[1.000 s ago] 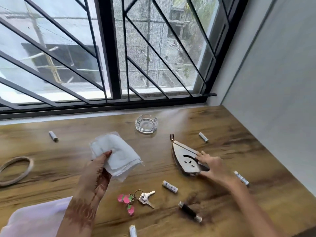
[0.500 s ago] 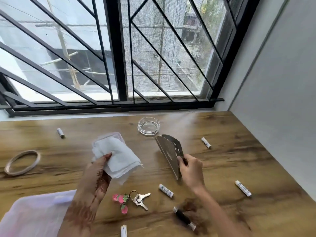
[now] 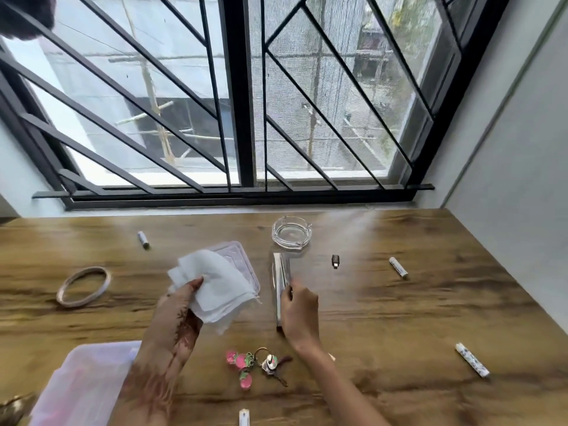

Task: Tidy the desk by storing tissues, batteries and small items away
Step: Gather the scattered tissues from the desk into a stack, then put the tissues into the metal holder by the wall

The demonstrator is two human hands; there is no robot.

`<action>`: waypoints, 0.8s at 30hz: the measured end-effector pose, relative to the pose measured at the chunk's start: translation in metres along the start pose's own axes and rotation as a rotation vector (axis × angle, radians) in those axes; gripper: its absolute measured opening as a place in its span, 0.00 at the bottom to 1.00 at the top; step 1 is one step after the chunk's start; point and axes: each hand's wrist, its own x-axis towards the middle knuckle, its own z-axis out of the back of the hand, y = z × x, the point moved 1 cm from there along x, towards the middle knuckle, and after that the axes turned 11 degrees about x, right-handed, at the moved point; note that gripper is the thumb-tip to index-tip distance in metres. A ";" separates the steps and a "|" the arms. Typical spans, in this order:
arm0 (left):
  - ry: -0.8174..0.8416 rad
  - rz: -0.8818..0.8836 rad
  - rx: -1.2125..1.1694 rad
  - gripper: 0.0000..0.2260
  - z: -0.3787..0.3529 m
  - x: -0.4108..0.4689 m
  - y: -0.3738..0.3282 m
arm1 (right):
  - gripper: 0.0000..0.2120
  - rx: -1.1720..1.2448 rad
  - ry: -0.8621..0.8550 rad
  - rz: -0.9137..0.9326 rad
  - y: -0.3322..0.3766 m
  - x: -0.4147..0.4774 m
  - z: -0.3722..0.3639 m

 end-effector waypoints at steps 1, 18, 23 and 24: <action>0.001 -0.001 -0.003 0.18 0.000 -0.001 -0.001 | 0.12 -0.011 -0.001 0.010 0.001 -0.001 0.000; 0.221 0.026 0.209 0.12 -0.024 -0.011 -0.021 | 0.16 0.749 0.263 -0.093 0.071 0.012 0.038; 0.316 0.015 0.289 0.14 -0.038 -0.010 -0.040 | 0.29 1.205 0.607 -0.479 0.070 0.017 0.035; 0.344 0.000 0.294 0.12 -0.040 -0.009 -0.043 | 0.35 1.280 0.678 -0.536 0.070 0.016 0.037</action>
